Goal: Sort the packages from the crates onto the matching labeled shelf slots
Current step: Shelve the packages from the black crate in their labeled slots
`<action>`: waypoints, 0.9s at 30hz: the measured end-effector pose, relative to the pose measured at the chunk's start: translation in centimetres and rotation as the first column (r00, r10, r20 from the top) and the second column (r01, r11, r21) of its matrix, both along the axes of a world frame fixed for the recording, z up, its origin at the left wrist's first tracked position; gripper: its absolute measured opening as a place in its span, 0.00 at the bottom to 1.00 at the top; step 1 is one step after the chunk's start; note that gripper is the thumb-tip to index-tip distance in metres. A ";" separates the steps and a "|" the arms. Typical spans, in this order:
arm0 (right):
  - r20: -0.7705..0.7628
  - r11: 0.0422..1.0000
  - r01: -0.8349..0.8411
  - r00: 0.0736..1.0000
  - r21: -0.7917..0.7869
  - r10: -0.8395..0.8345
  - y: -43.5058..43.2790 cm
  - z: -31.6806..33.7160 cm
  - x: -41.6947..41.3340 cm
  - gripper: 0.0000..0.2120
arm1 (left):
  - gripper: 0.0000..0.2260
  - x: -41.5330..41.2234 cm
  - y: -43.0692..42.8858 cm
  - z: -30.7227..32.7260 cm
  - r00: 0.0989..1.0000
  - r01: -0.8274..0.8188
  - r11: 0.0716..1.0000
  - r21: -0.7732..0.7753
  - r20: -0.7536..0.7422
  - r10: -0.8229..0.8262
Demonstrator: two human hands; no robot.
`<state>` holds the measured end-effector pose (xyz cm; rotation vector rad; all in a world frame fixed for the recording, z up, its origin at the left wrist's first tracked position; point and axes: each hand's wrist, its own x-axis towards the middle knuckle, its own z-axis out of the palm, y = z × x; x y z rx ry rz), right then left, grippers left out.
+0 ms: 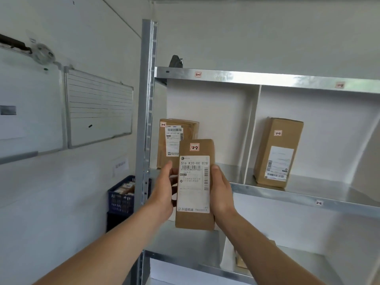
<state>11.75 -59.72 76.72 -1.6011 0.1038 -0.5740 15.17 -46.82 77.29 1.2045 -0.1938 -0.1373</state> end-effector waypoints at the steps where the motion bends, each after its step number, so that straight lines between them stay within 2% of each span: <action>1: -0.008 1.000 0.016 1.000 0.002 -0.016 -0.9 0.1 -0.3 0.26 | 0.35 -0.1 -1.0 0.1 1.000 0.007 1.000 0.006 -0.003 -0.007; 6: -0.013 0.995 0.082 0.997 0.058 -0.081 -5.6 0.4 -2.8 0.21 | 0.32 -1.0 -6.2 0.4 0.996 0.085 0.996 0.025 -0.010 -0.085; 9: -0.015 0.989 0.129 0.992 0.068 -0.129 -8.8 0.2 -4.5 0.20 | 0.26 -1.9 -9.6 0.0 0.990 0.139 0.990 0.024 -0.010 -0.138; 15: -0.018 0.973 0.212 0.977 0.087 -0.211 -14.9 -0.4 -8.0 0.28 | 0.22 -4.4 -16.4 -0.4 0.974 0.223 0.975 0.001 -0.042 -0.223; 20: -0.030 0.945 0.326 0.945 0.034 -0.325 -20.0 -1.5 -10.6 0.24 | 0.23 -7.0 -21.5 -1.3 0.964 0.265 0.964 0.026 -0.043 -0.263; 27: -0.069 0.916 0.400 0.915 0.021 -0.398 -26.2 -4.0 -14.5 0.19 | 0.27 -10.7 -27.1 -3.3 0.939 0.337 0.939 0.070 -0.094 -0.330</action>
